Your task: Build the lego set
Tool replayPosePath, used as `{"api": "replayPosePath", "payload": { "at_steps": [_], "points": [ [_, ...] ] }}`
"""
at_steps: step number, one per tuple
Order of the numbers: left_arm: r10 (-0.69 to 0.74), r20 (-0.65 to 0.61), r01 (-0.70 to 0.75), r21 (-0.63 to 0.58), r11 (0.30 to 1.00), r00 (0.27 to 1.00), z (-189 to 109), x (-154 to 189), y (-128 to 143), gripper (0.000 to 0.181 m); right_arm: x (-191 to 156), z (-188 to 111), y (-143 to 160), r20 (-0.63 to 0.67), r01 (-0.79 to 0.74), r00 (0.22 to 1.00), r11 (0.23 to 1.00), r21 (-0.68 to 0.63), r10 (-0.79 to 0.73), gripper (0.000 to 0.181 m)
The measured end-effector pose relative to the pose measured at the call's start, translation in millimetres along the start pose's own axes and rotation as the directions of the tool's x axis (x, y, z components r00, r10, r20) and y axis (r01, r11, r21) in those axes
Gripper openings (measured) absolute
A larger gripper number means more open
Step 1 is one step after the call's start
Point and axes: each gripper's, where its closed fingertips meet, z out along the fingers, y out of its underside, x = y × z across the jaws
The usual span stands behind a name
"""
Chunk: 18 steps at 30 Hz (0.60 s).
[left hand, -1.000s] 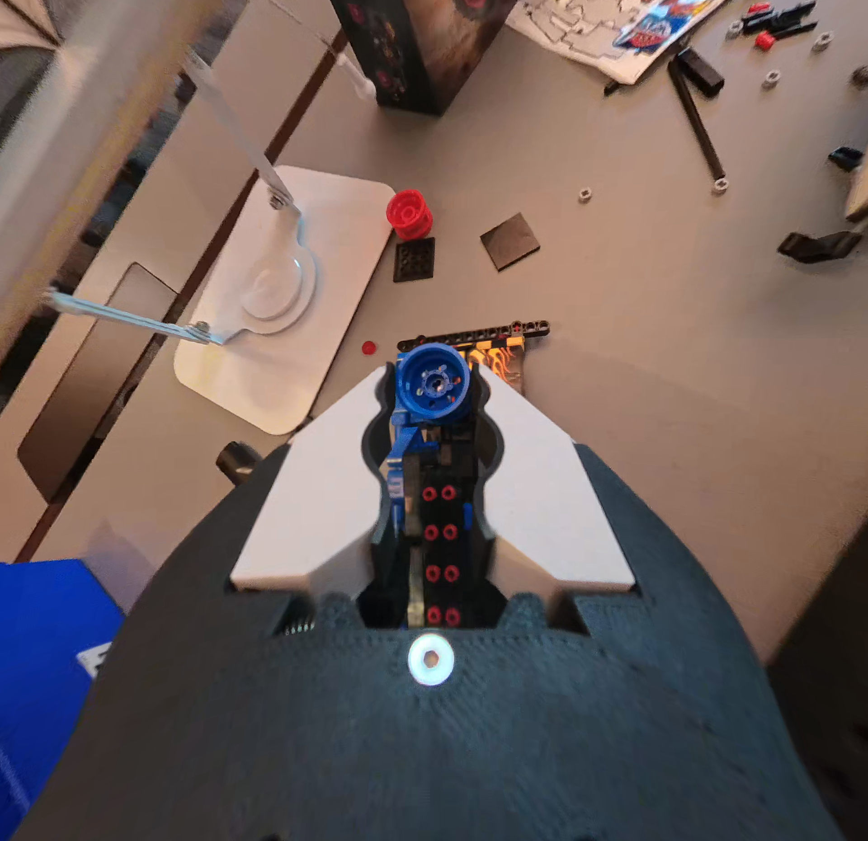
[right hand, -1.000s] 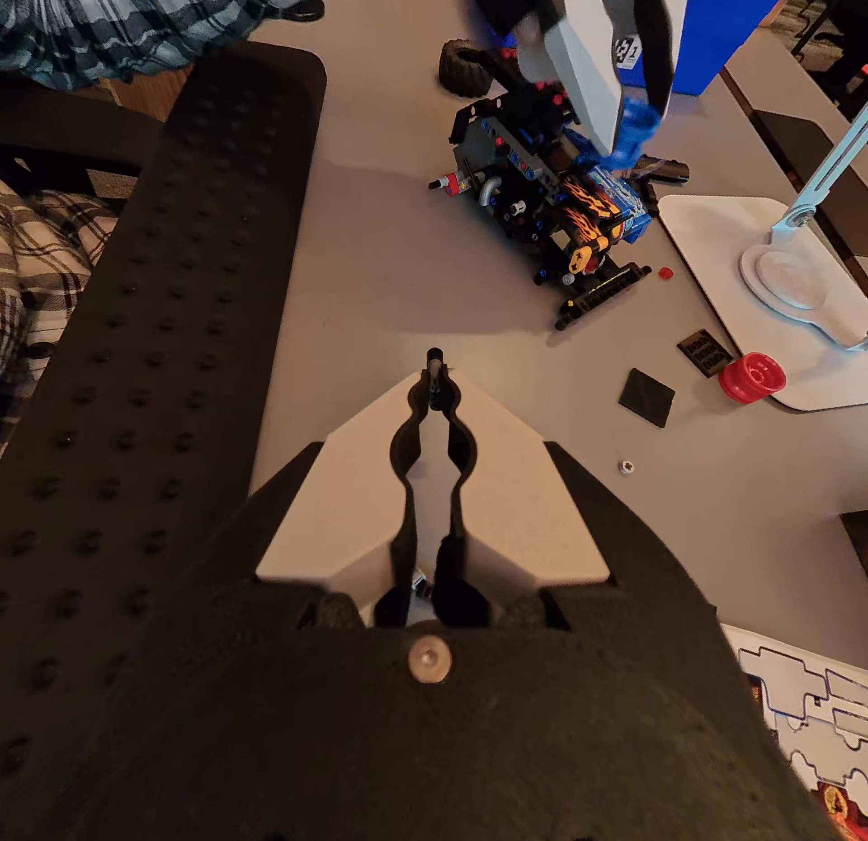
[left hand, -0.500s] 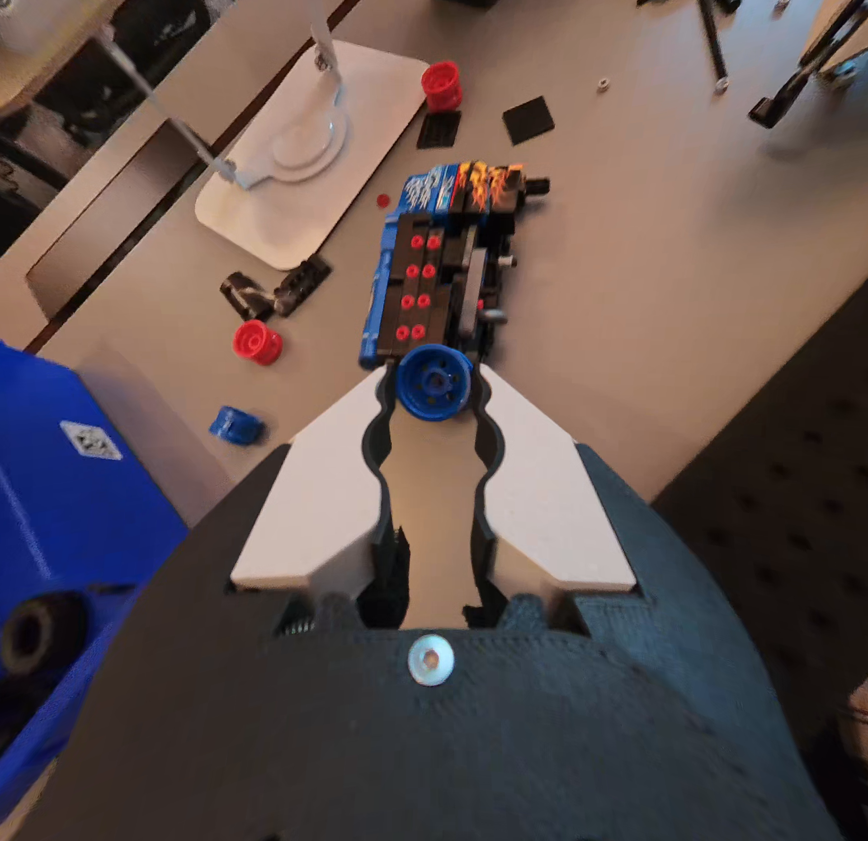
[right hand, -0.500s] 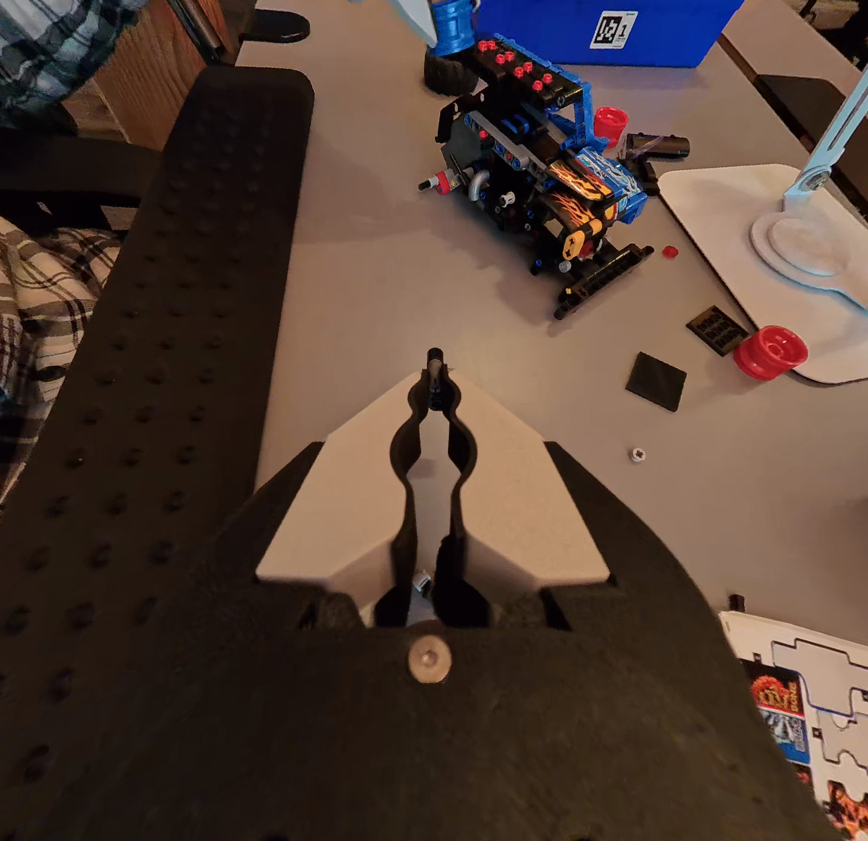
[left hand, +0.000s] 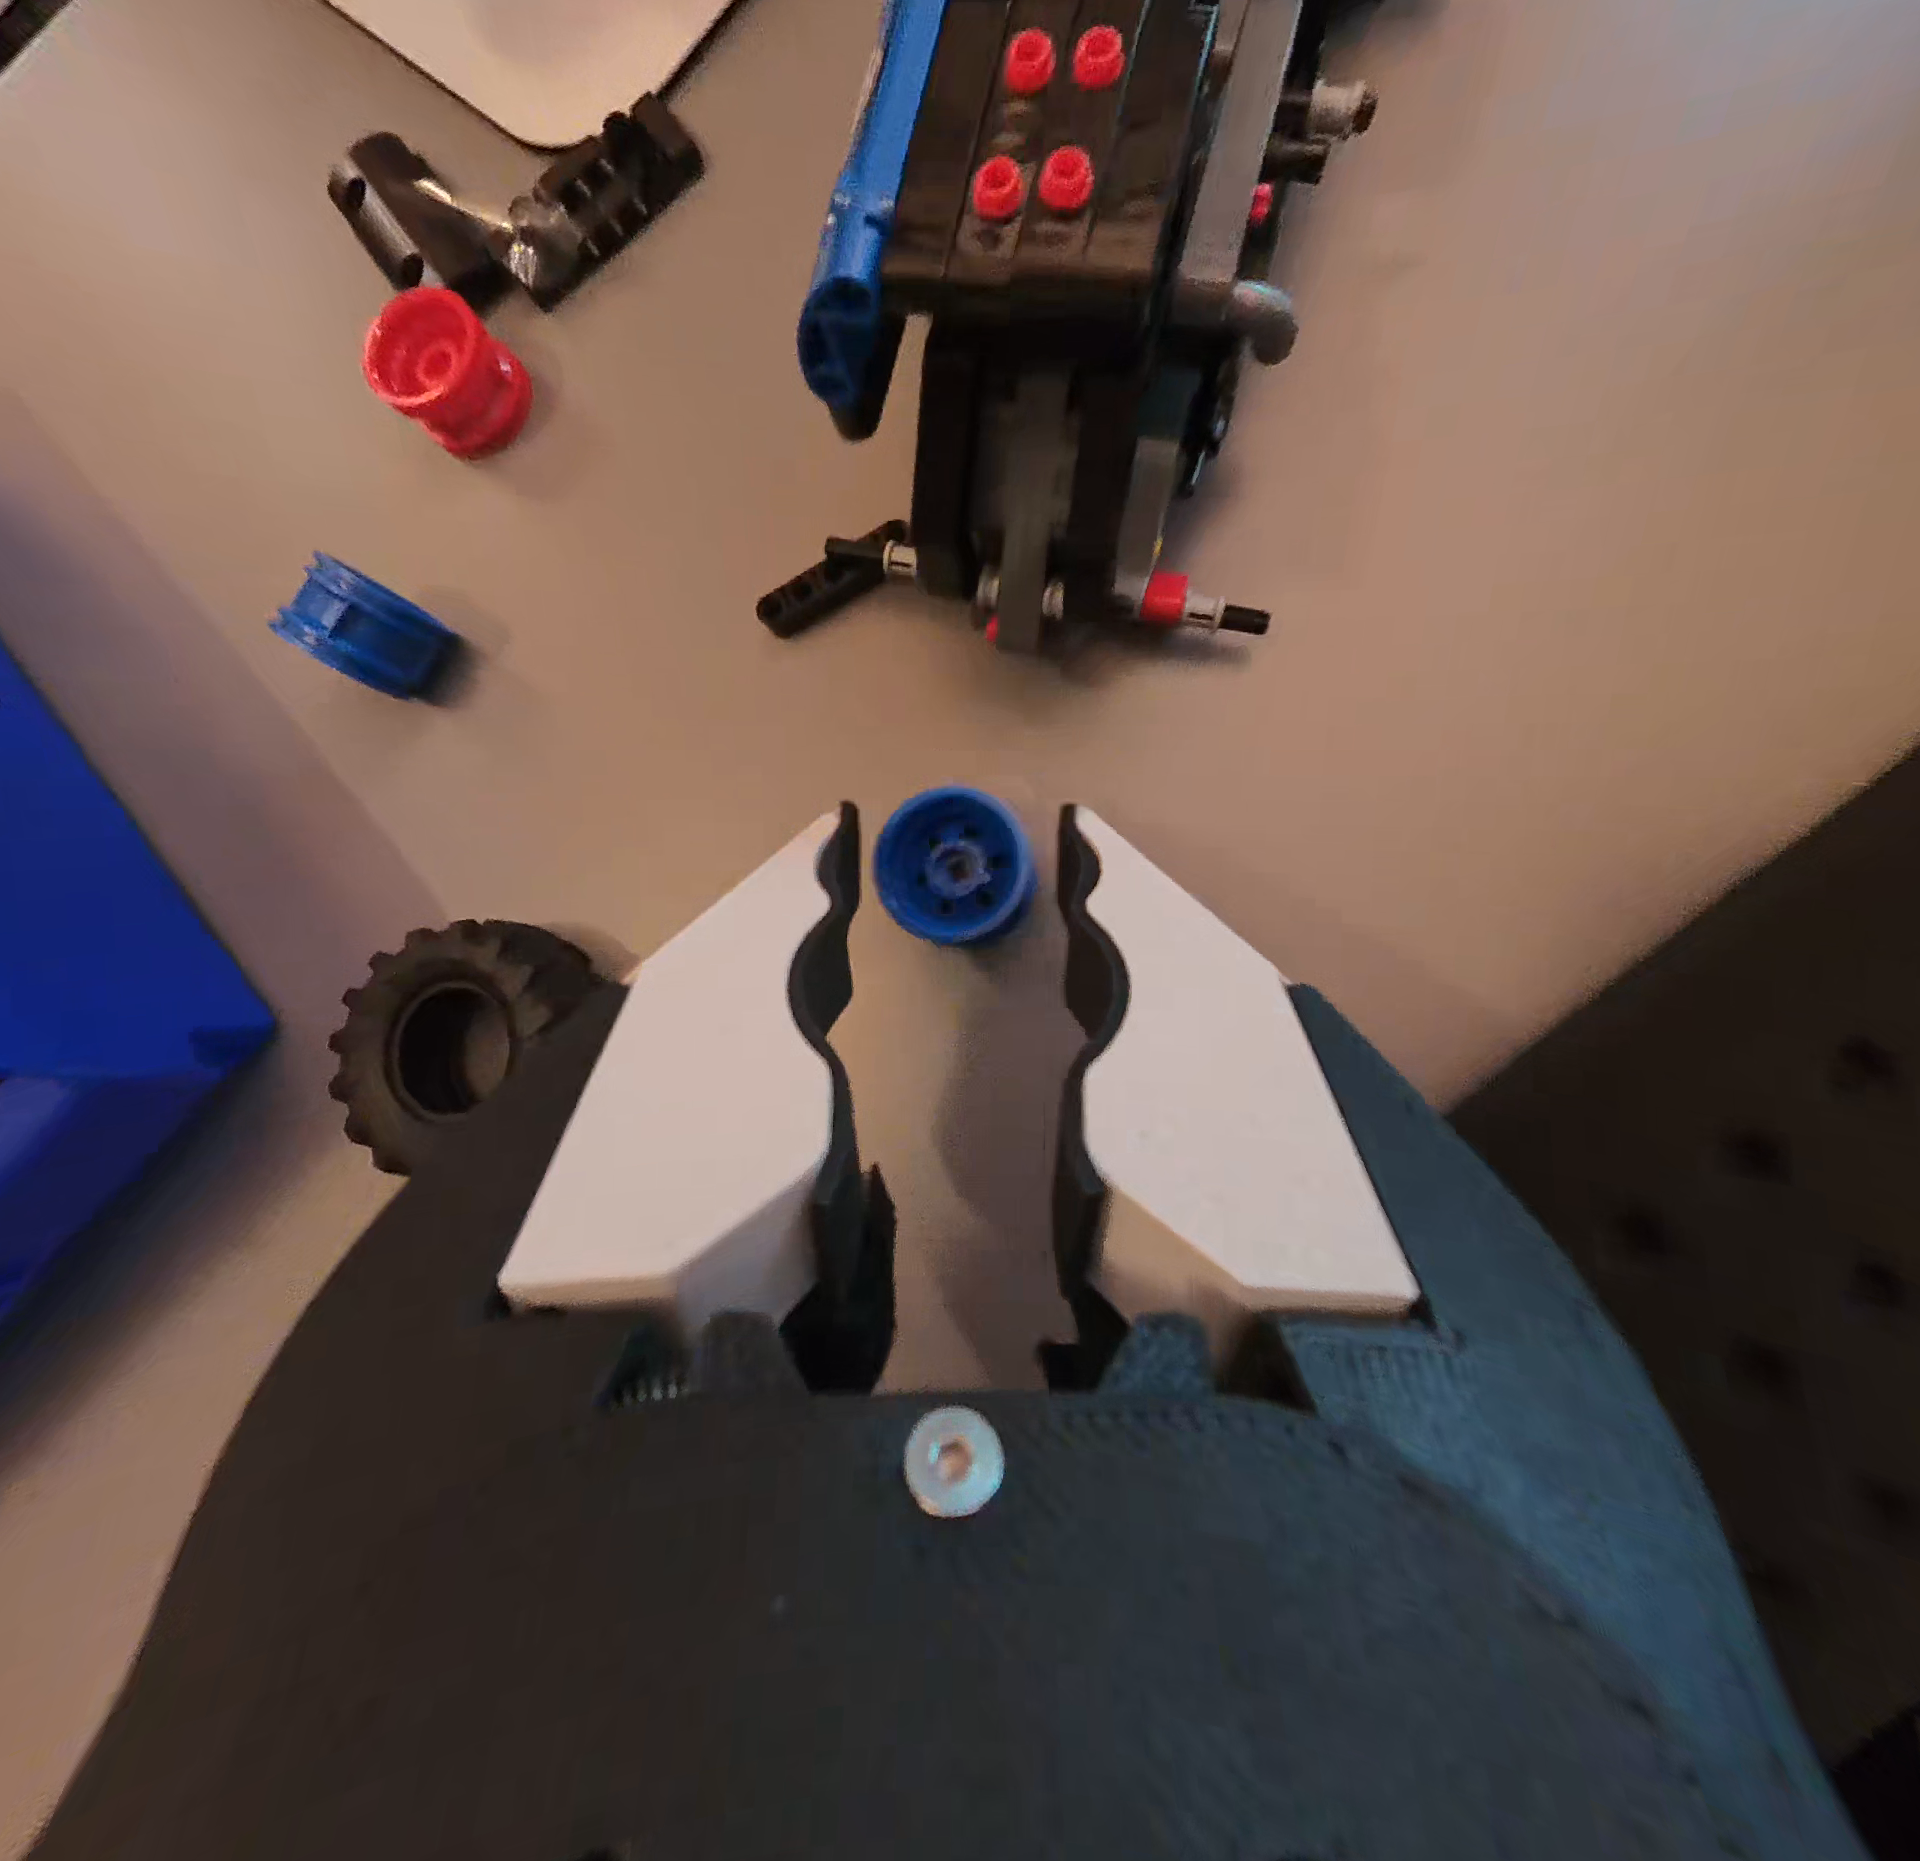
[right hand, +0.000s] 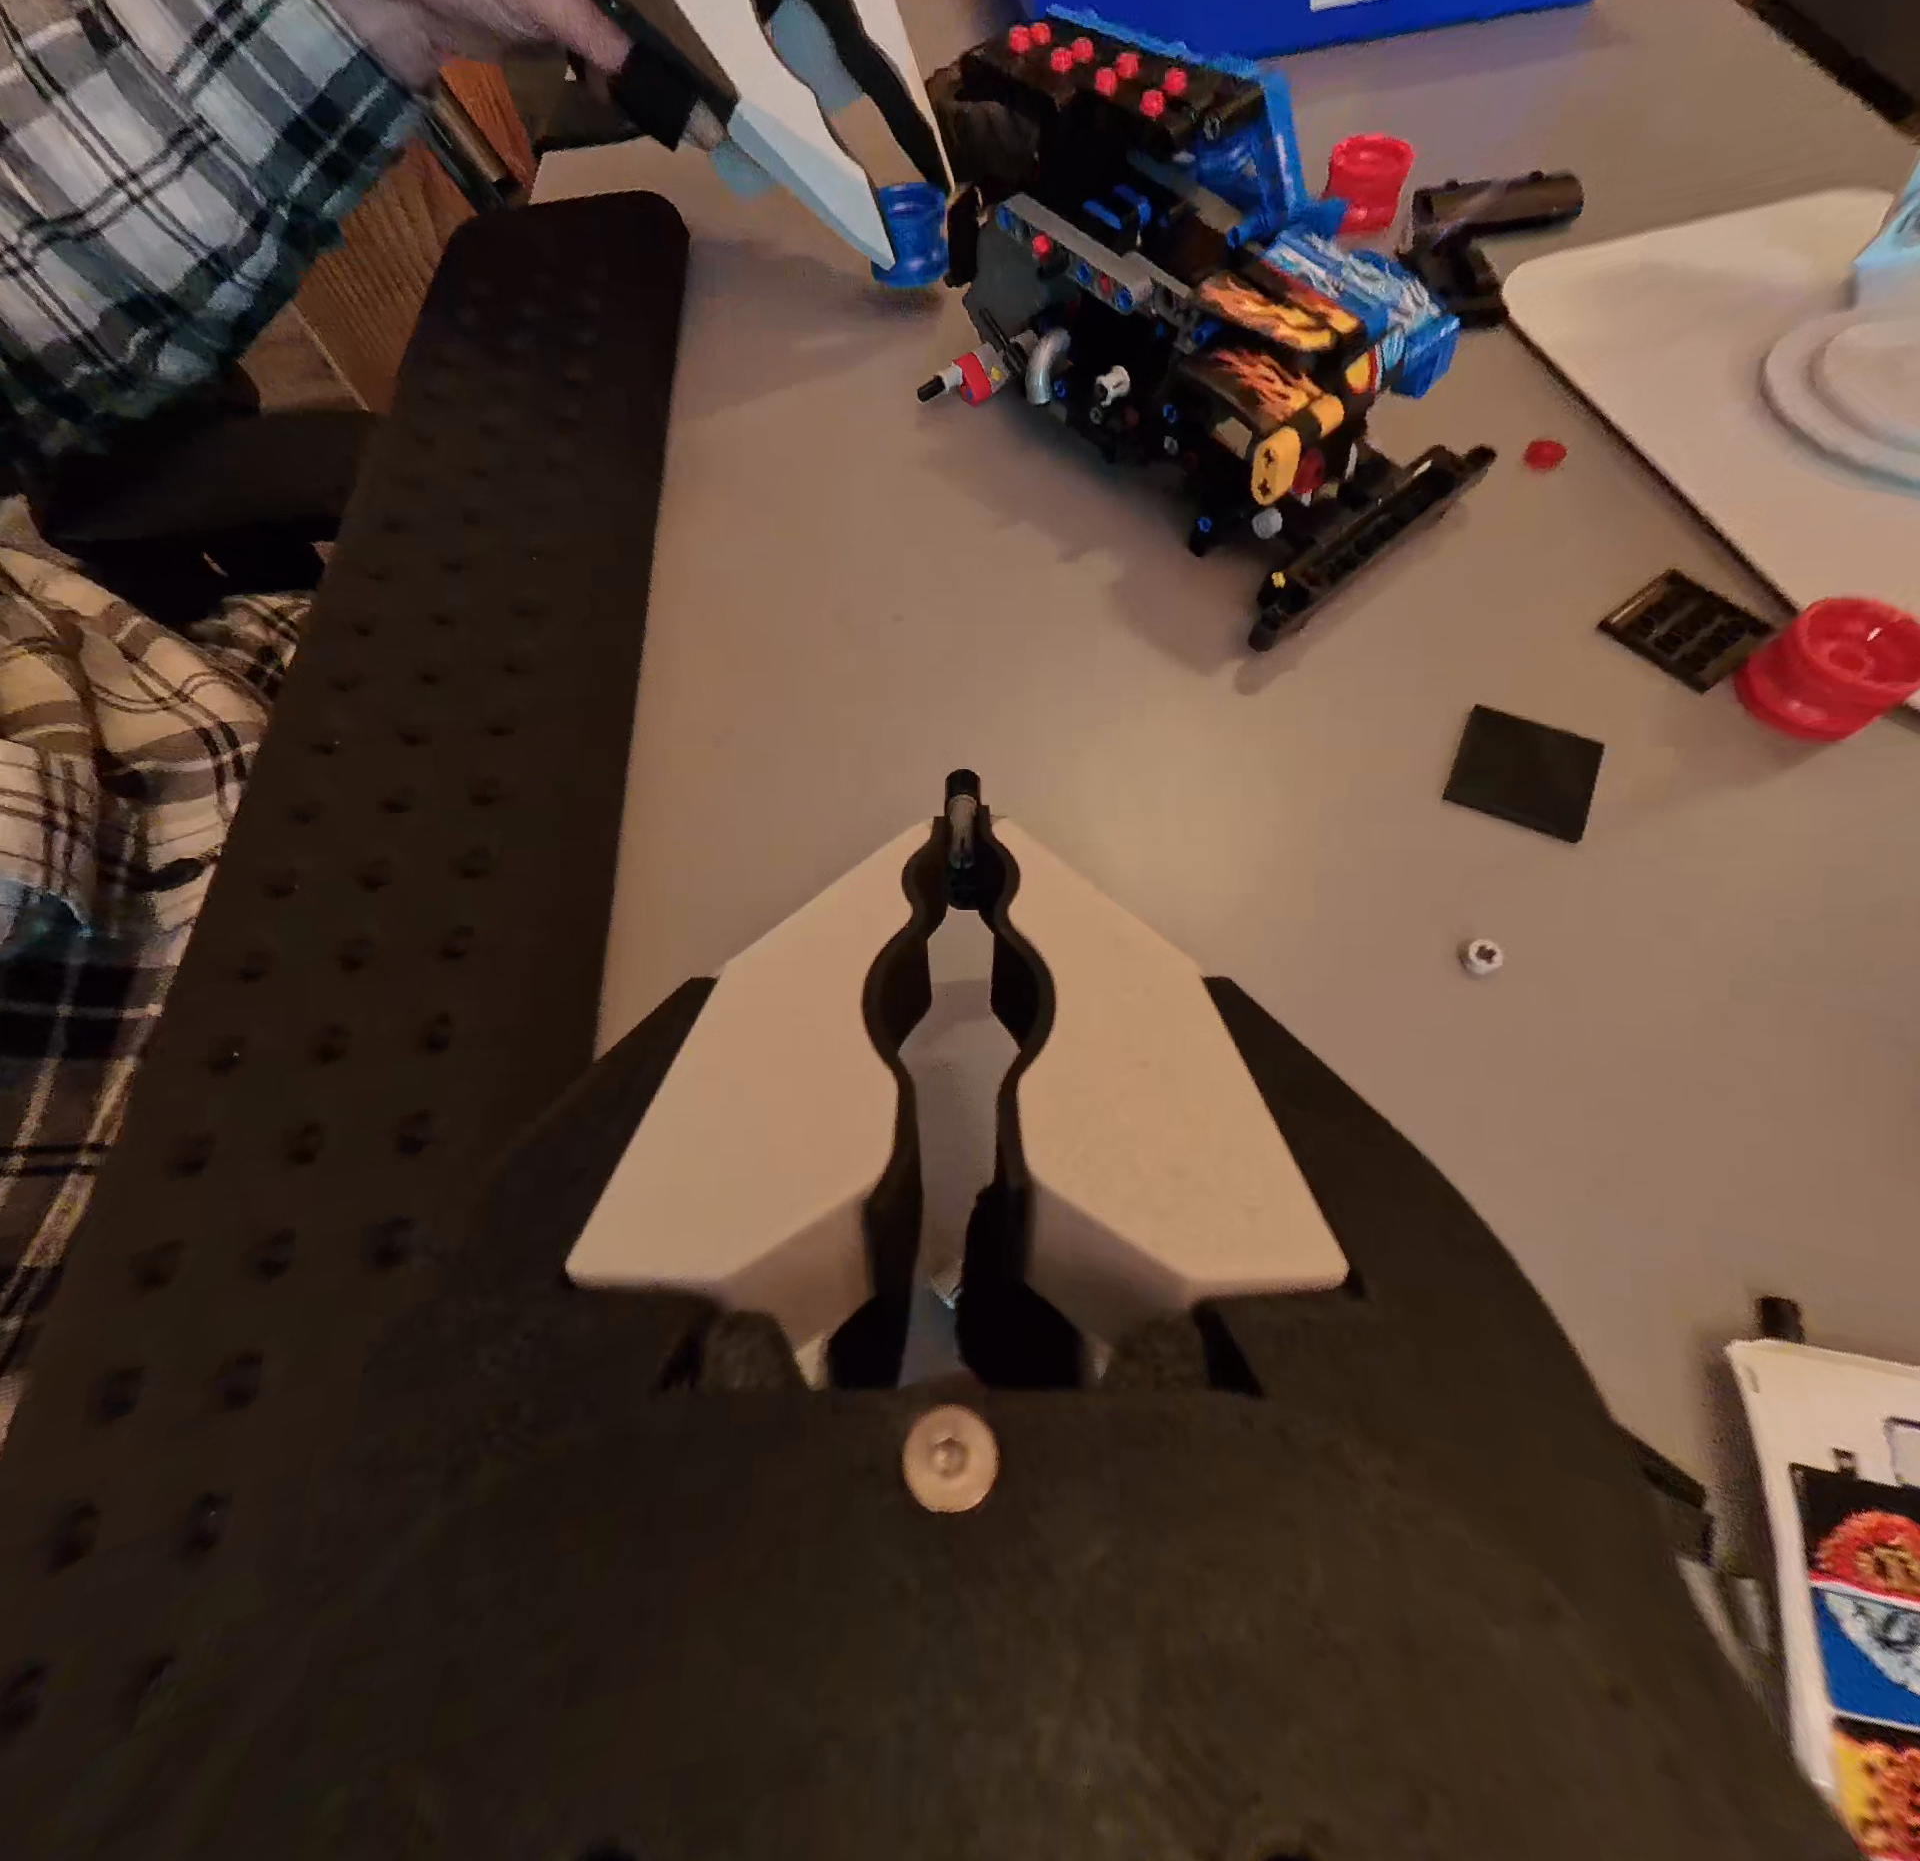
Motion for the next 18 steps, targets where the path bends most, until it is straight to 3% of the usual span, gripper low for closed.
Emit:
{"api": "replayPosePath", "payload": {
  "at_steps": [2,5,10,14,18],
  "points": [
    [-0.01,0.002,0.01,0.012,1.0,1.0,-2,1,-2,0.047,-1,0,-2,0.038,-0.056,0.998,0.998,0.024,0.055,0.002],
    [0.075,0.1,-0.079,0.033,0.996,0.992,-22,0,-17,0.046,1,-5,-10,0.093,-0.147,0.986,0.985,0.087,0.139,0.002],
    [0.254,0.066,-0.262,0.29,0.921,0.965,-56,59,-101,0.039,1,-20,-30,0.224,-0.296,0.942,0.932,0.209,0.249,0.003],
    [0.444,-0.021,-0.395,0.42,0.817,0.896,-36,128,-148,0.036,-5,-25,-39,0.285,-0.318,0.927,0.914,0.252,0.244,0.003],
    [0.603,-0.043,-0.518,0.467,0.717,0.796,-2,179,-170,0.036,-11,-34,-50,0.325,-0.319,0.92,0.897,0.305,0.217,0.003]
  ]
}}
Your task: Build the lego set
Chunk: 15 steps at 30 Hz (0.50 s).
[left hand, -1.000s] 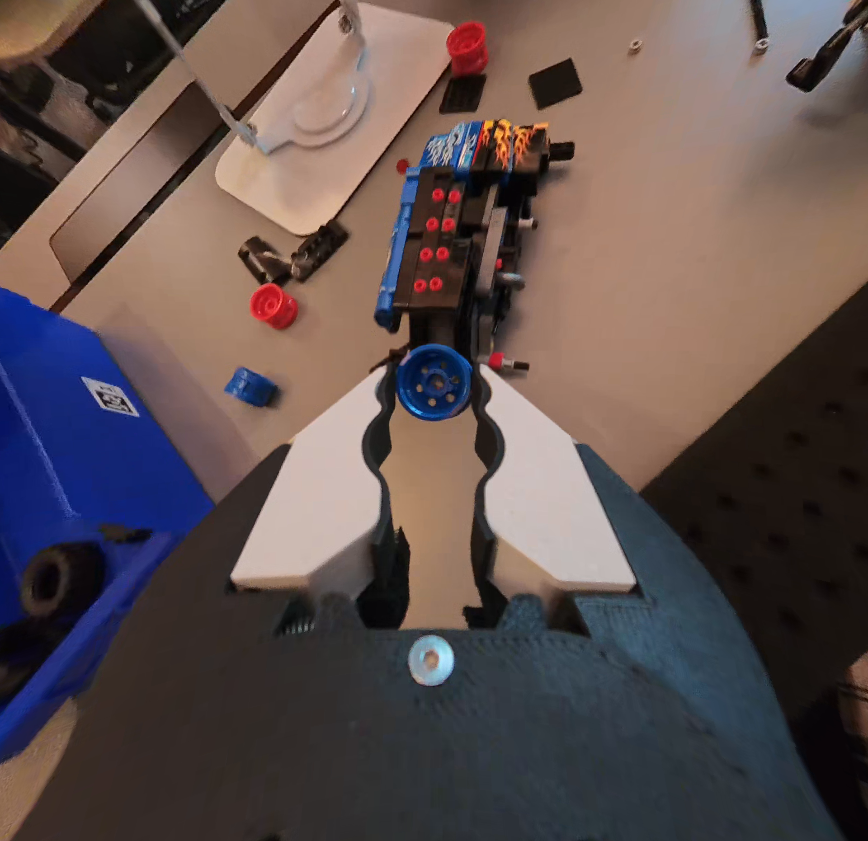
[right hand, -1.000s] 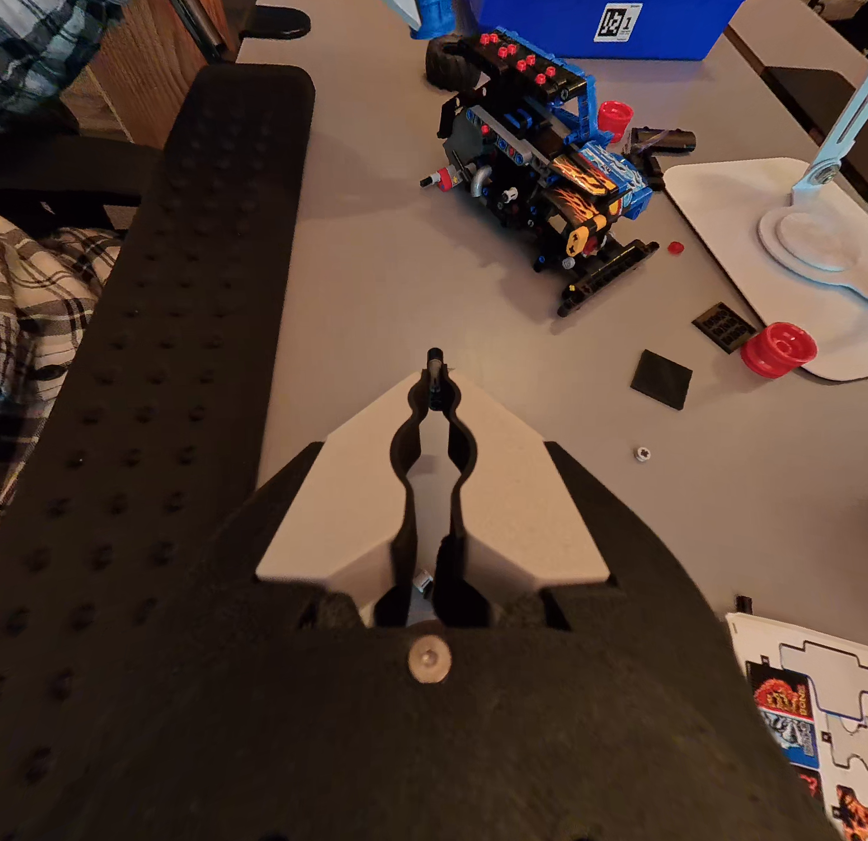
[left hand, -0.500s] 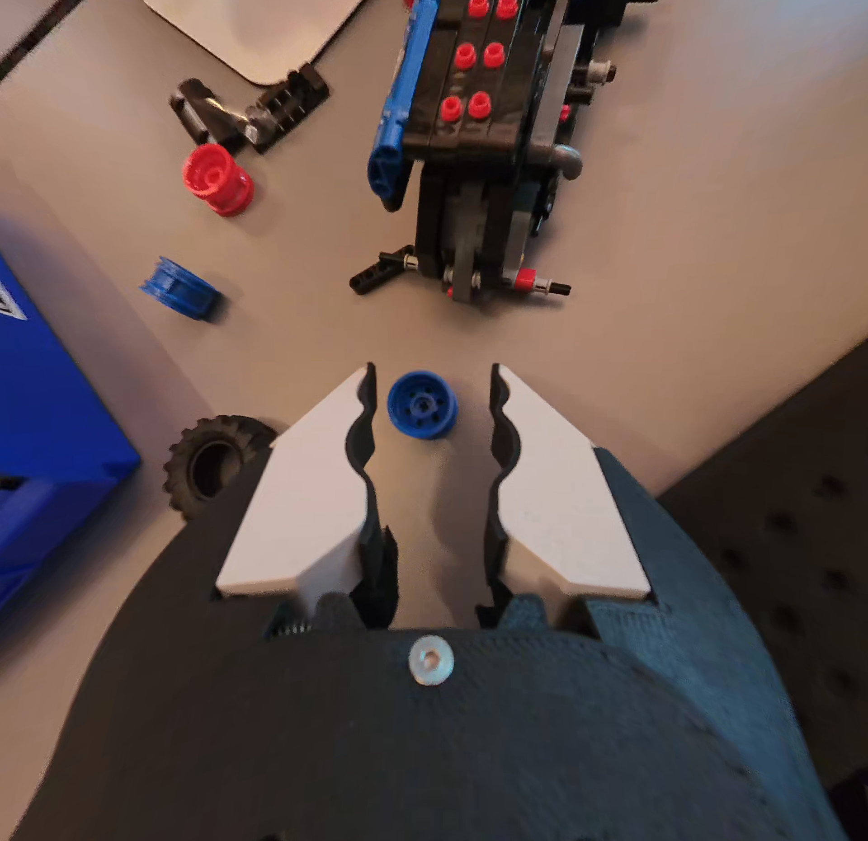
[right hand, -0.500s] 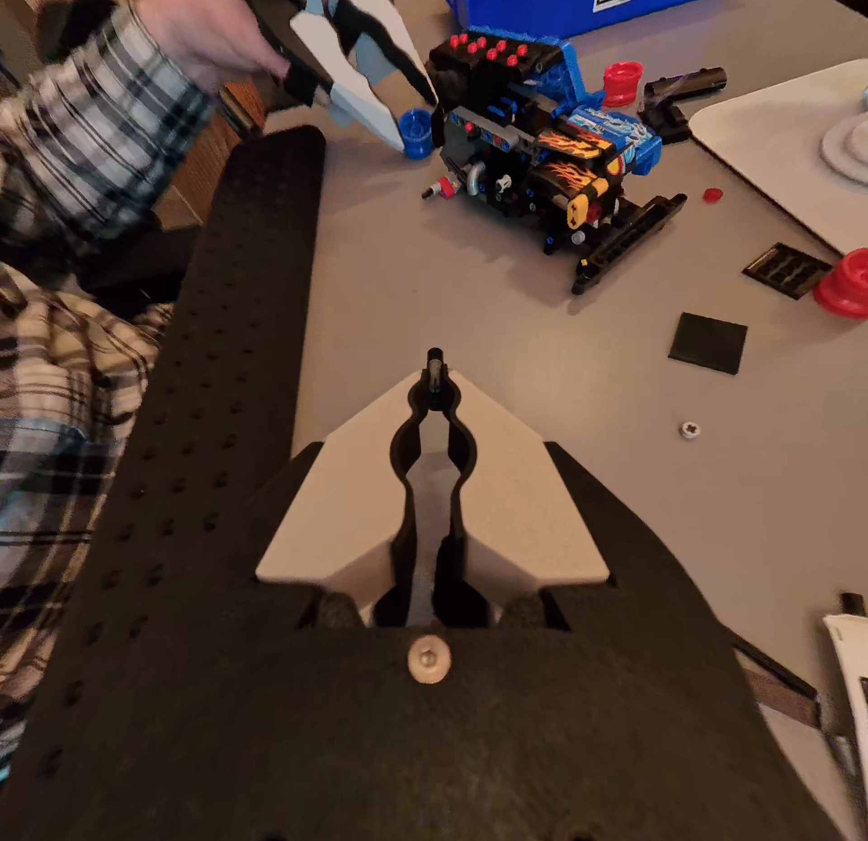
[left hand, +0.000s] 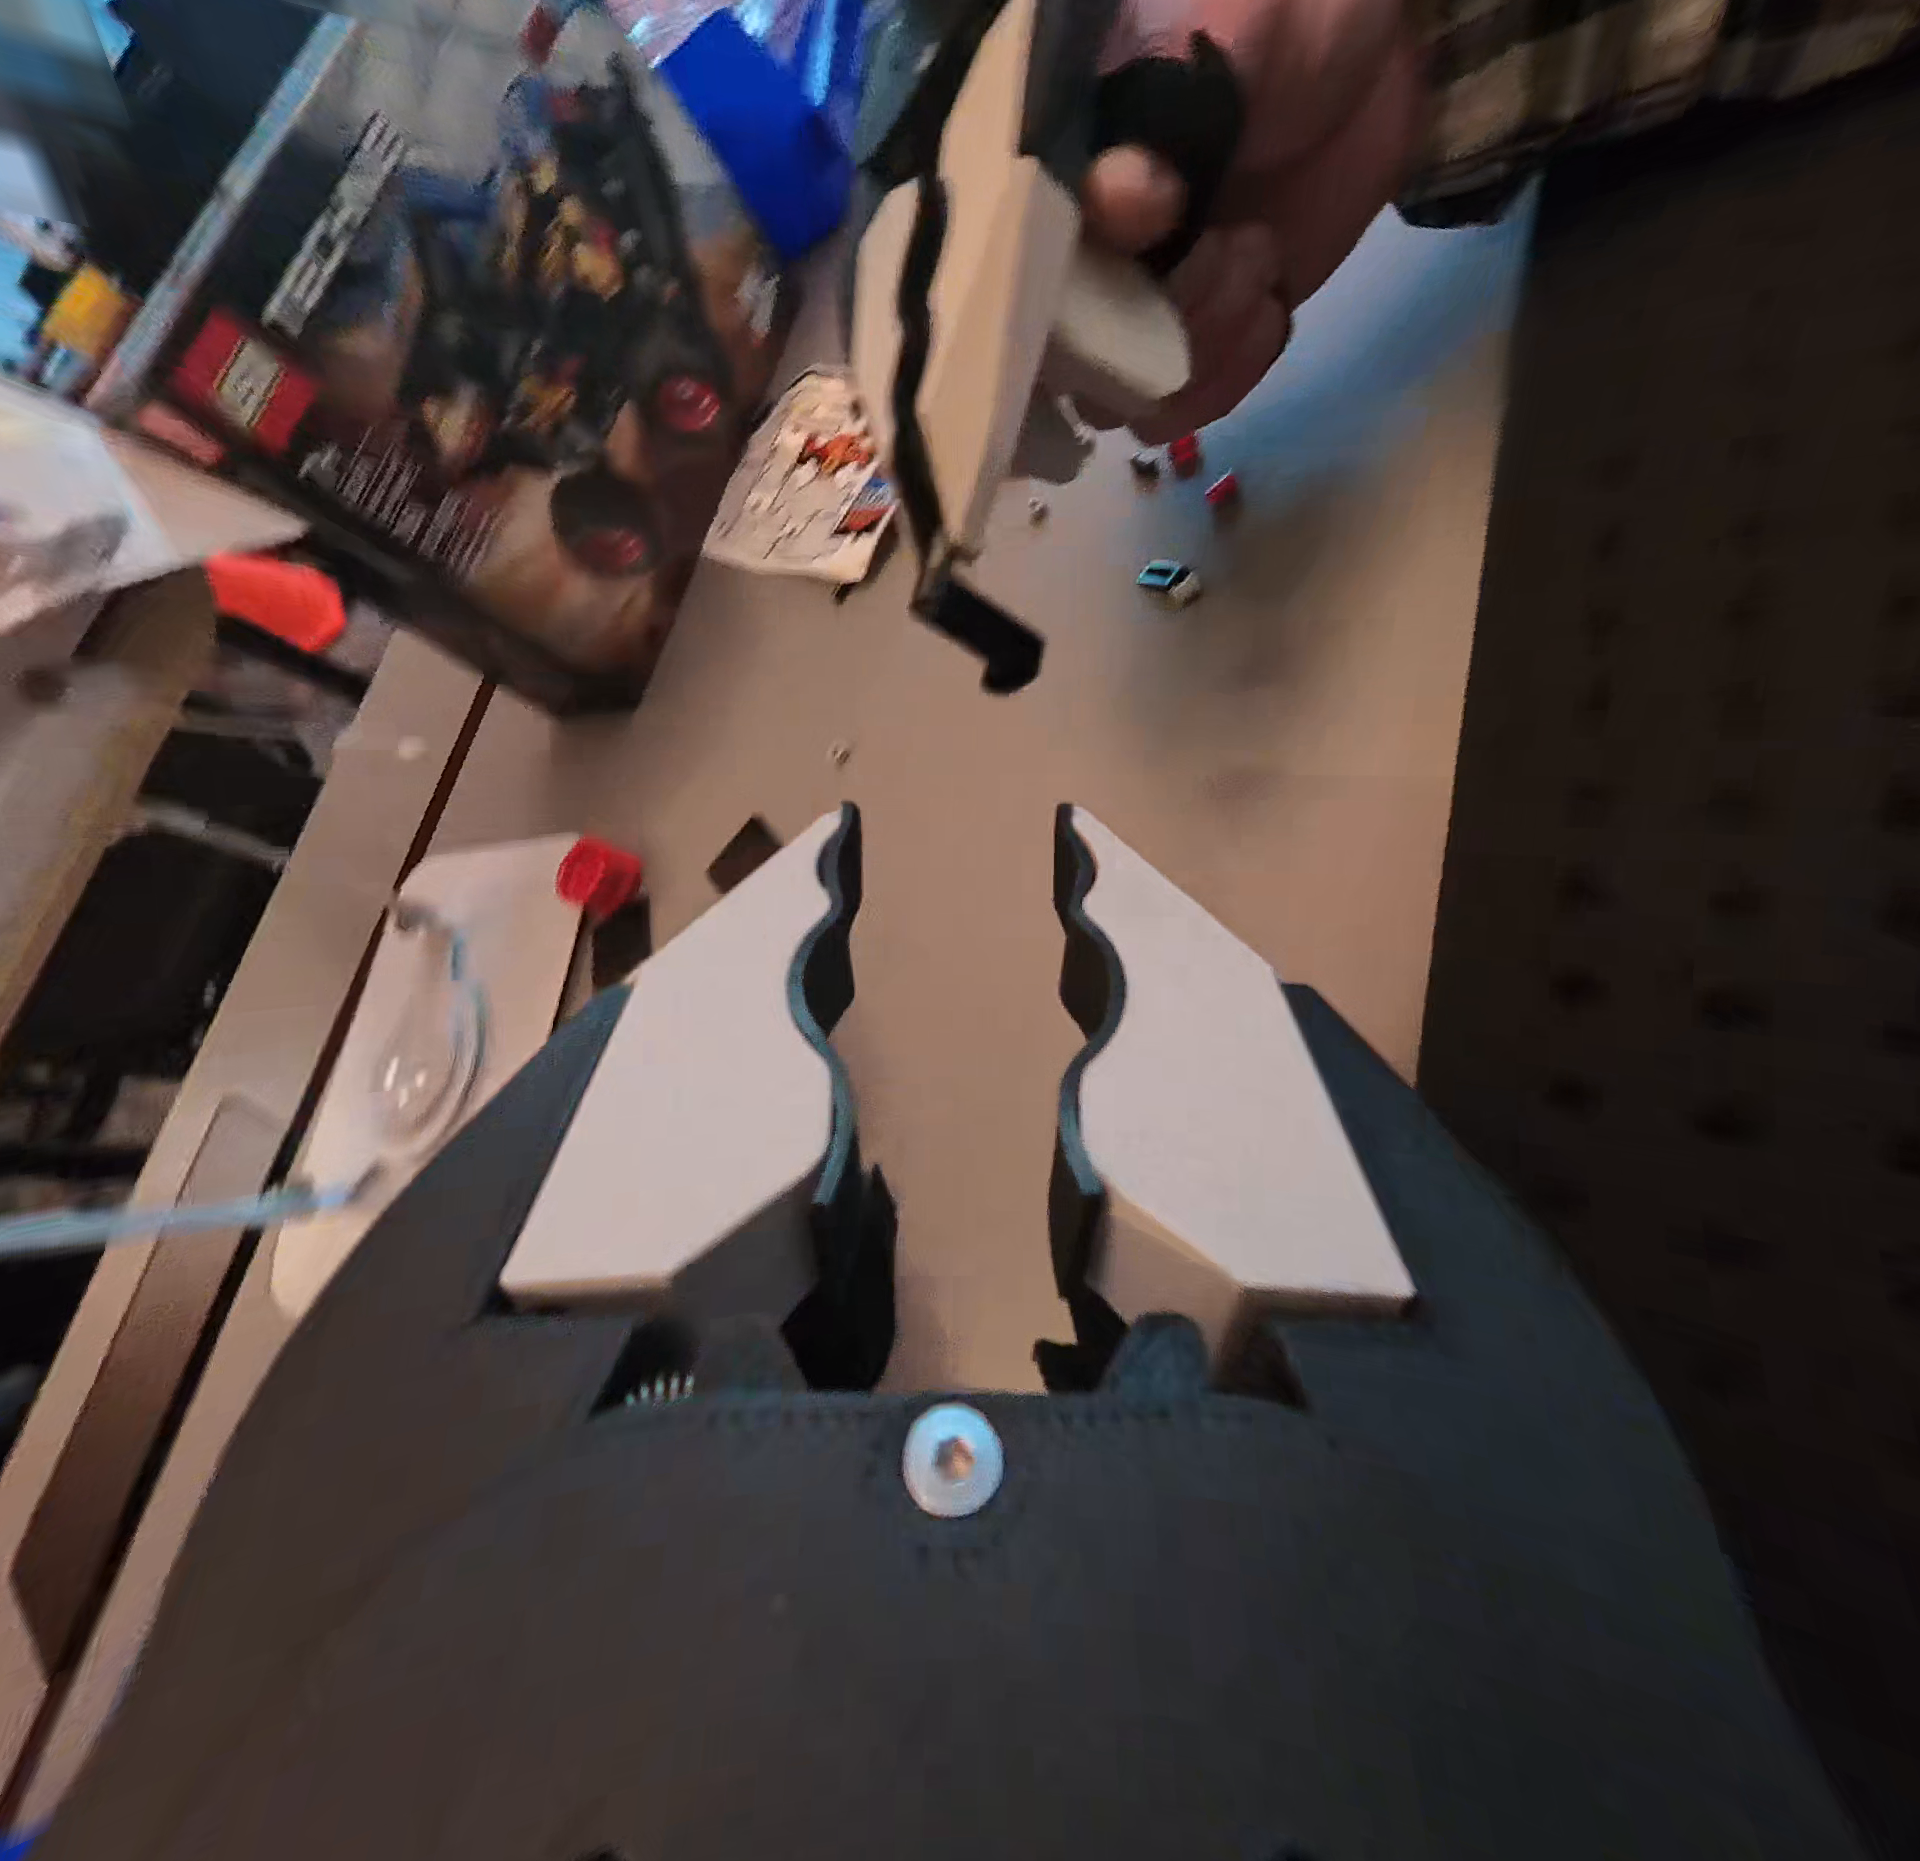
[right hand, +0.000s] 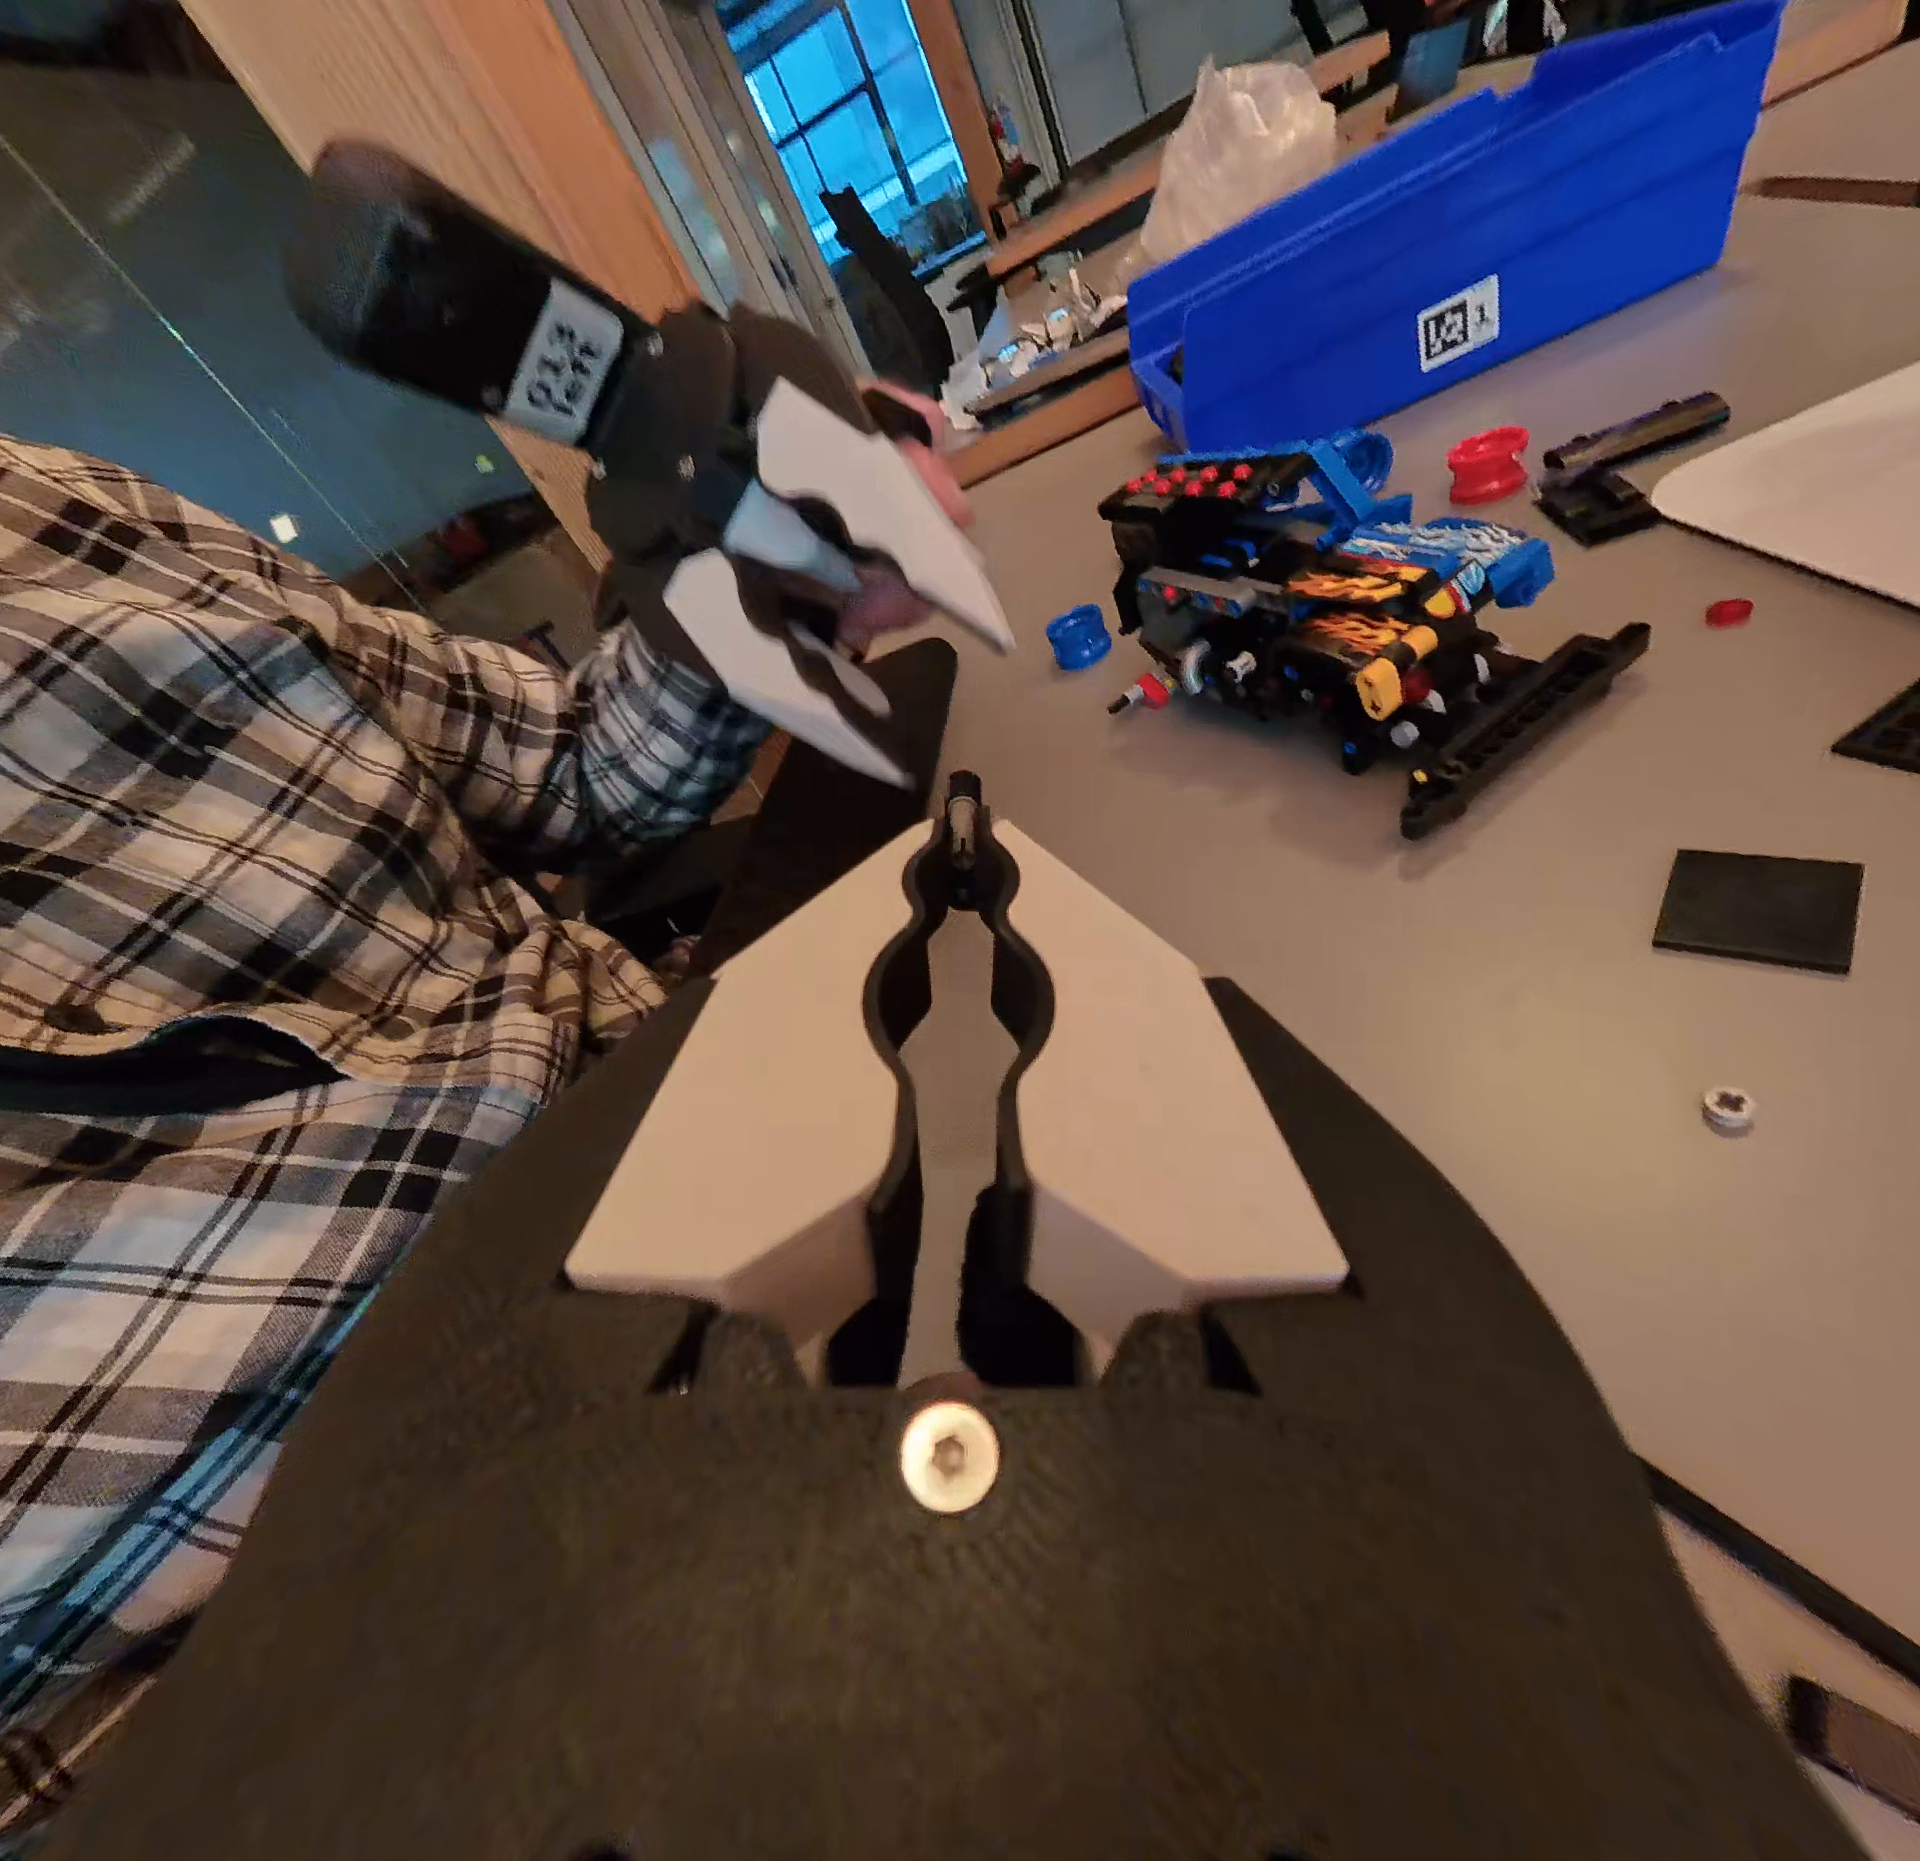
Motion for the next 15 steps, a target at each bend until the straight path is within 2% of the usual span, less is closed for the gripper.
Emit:
{"api": "replayPosePath", "payload": {
  "at_steps": [5,9,15],
  "points": [
    [0.075,-0.014,-0.074,0.09,0.993,0.997,34,7,-19,0.03,-6,-5,-8,0.032,0.007,0.999,0.999,0.039,-0.008,0.002],
    [0.118,0.028,-0.12,0.132,0.984,0.993,34,9,-24,0.008,-9,-7,-10,0.055,-0.005,0.998,0.999,0.053,0.002,0.002],
    [0.16,0.066,-0.168,0.146,0.975,0.985,32,11,-27,0.006,-12,-5,-10,0.077,-0.02,0.997,0.998,0.052,0.016,0.002]
  ]
}}
